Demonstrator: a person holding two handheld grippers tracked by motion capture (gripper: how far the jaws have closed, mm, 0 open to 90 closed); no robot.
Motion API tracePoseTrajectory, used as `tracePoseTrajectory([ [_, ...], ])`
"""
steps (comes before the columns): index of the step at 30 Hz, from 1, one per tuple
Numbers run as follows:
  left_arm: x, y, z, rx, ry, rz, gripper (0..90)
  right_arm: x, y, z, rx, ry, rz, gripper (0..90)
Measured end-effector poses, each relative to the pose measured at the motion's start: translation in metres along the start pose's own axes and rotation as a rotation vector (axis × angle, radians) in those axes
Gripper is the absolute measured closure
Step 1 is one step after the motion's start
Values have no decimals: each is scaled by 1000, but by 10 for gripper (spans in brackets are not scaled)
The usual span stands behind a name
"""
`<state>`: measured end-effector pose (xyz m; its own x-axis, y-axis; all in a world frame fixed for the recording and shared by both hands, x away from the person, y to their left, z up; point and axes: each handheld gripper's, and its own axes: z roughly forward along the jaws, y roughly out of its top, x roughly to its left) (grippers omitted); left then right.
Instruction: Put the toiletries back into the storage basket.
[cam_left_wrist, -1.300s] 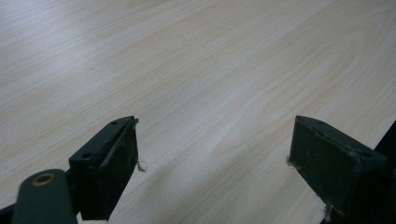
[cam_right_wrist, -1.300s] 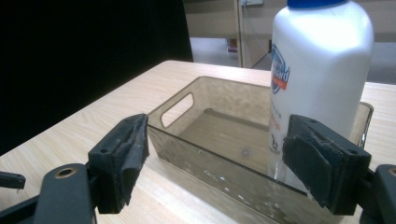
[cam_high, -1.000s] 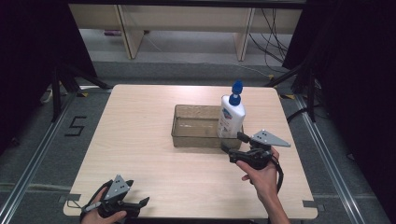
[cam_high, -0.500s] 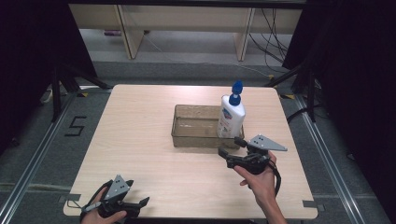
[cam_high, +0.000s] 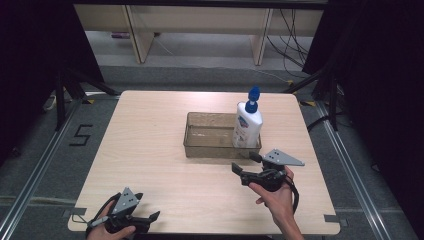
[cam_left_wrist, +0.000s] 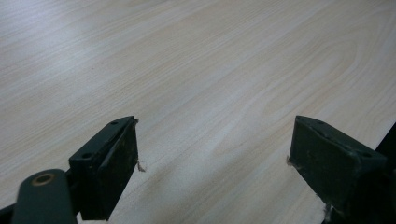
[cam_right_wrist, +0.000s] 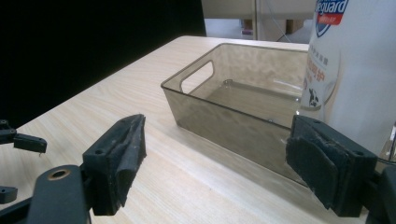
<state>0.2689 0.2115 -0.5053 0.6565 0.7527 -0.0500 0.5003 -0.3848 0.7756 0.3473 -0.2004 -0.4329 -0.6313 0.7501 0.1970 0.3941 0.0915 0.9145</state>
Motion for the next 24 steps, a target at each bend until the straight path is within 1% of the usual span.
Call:
tracePoseTrajectory([
  [1, 0, 0, 0, 0, 0, 0, 149, 1, -1, 0, 7, 7, 18, 202],
  [2, 0, 0, 0, 0, 0, 1, 149, 1, -1, -1, 20, 6, 7, 202],
  [3, 0, 0, 0, -3, 2, 0, 149, 1, -2, 0, 5, 7, 7, 202],
  [4, 0, 0, 0, -4, 2, 0, 149, 2, -3, 0, 9, 11, 26, 202],
  [5, 0, 0, 0, -3, 2, 0, 149, 1, -3, 0, 7, 11, 9, 201],
  [6, 0, 0, 0, -3, 2, 0, 150, 2, -5, 0, 14, 6, 17, 201],
  [7, 0, 0, 0, -4, 2, 0, 149, 4, -5, -1, 26, 14, 46, 201],
  [8, 0, 0, 0, -1, 1, 1, 149, 2, -6, 0, 15, 24, 23, 200],
  [9, 0, 0, 0, -1, 1, 1, 149, 2, -7, 0, 19, 21, 30, 200],
  [10, 0, 0, 0, -1, 1, 0, 149, 2, -8, 0, 23, 21, 19, 199],
  [11, 0, 0, 0, -1, 1, 0, 149, 2, -10, 0, 36, 13, 23, 199],
  [12, 0, 0, 0, 0, 1, 0, 149, 1, -11, 0, 27, 20, 12, 198],
  [13, 0, 0, 0, -4, 2, 0, 150, 2, -12, 0, 25, 24, 21, 198],
  [14, 0, 0, 0, -4, 3, 0, 150, 2, -13, 0, 17, 24, 15, 198],
  [15, 0, 0, 0, -4, 3, 0, 149, 2, -14, -1, 31, 32, 27, 198],
  [17, 0, 0, 0, -5, 3, -1, 149, 4, -16, -1, 34, 41, 48, 197],
  [18, 0, 0, 0, -4, 3, 1, 149, 4, -17, -1, 37, 41, 40, 196],
  [19, 0, 0, 1, -4, 2, 1, 149, 5, -18, -2, 38, 42, 46, 196],
  [20, 0, -1, 1, -11, 0, 0, 149, 5, -19, -3, 52, 47, 39, 196],
  [21, 0, -1, 1, -10, 1, 1, 149, 4, -20, -3, 23, 35, 9, 196],
  [22, 0, -1, 1, -10, 1, 2, 149, 5, -21, -4, 37, 37, 18, 196],
  [23, 0, -1, 1, -10, 1, 2, 149, 6, -22, -3, 49, 60, 35, 197],
  [24, 0, -1, 1, -11, 1, 1, 149, 6, -24, -5, 51, 52, 25, 196],
])
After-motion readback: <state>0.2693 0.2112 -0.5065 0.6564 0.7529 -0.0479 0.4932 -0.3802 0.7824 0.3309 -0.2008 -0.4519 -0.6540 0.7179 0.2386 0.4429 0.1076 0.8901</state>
